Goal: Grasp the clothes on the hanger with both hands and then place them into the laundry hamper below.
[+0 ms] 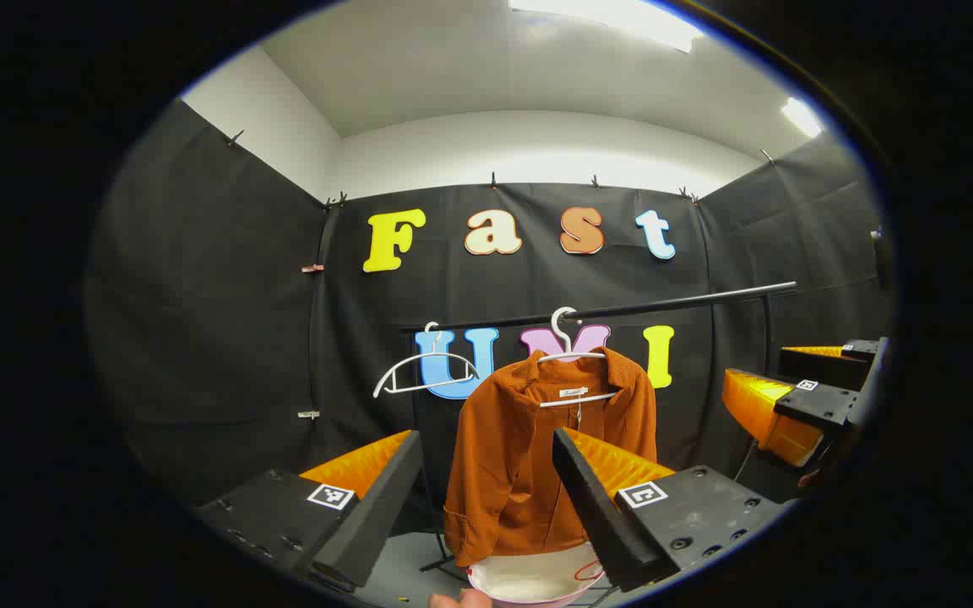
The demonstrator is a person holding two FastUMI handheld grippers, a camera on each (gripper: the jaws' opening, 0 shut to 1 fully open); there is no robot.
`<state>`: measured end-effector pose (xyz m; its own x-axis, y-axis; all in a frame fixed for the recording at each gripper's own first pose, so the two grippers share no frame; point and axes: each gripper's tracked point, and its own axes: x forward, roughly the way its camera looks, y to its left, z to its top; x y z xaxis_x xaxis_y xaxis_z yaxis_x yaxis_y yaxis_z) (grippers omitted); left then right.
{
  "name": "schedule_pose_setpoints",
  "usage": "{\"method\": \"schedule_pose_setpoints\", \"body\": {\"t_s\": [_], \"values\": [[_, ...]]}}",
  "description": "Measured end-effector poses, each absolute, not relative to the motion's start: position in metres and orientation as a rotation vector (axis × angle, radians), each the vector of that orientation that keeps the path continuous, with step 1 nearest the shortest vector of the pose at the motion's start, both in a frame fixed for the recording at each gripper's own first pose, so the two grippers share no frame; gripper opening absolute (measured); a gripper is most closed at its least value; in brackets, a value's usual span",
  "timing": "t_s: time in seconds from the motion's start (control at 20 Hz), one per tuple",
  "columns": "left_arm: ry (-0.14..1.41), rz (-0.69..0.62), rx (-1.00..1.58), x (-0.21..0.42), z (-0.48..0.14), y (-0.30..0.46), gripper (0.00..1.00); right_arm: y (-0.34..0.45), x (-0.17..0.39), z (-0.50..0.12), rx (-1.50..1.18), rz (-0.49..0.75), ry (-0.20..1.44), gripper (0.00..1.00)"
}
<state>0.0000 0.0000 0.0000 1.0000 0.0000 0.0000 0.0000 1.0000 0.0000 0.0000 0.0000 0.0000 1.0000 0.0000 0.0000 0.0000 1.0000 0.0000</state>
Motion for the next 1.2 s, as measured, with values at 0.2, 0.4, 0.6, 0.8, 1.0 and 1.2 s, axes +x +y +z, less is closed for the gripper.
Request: {"method": "schedule_pose_setpoints", "body": {"t_s": [0.2, 0.4, 0.6, 0.8, 1.0, 1.2], "values": [[-0.006, -0.039, -0.013, 0.001, 0.001, 0.004, 0.98, 0.004, -0.002, 0.005, -0.009, -0.029, -0.01, 0.98], [-0.016, -0.056, -0.012, 0.0, 0.002, 0.009, 0.98, 0.012, -0.009, 0.001, -0.004, -0.048, 0.003, 0.98], [-0.012, -0.059, -0.023, -0.001, 0.0, 0.015, 0.98, 0.018, -0.012, 0.0, -0.014, -0.045, 0.008, 0.98], [-0.007, -0.061, -0.025, -0.001, -0.001, 0.016, 0.98, 0.019, -0.013, 0.001, -0.018, -0.052, 0.001, 0.99], [0.021, -0.087, -0.036, 0.016, -0.012, -0.001, 0.98, 0.016, -0.002, -0.014, -0.015, -0.054, 0.029, 0.98], [0.048, -0.095, -0.084, 0.053, -0.029, -0.015, 0.98, 0.006, 0.031, -0.025, -0.038, -0.043, 0.024, 0.98]]}}
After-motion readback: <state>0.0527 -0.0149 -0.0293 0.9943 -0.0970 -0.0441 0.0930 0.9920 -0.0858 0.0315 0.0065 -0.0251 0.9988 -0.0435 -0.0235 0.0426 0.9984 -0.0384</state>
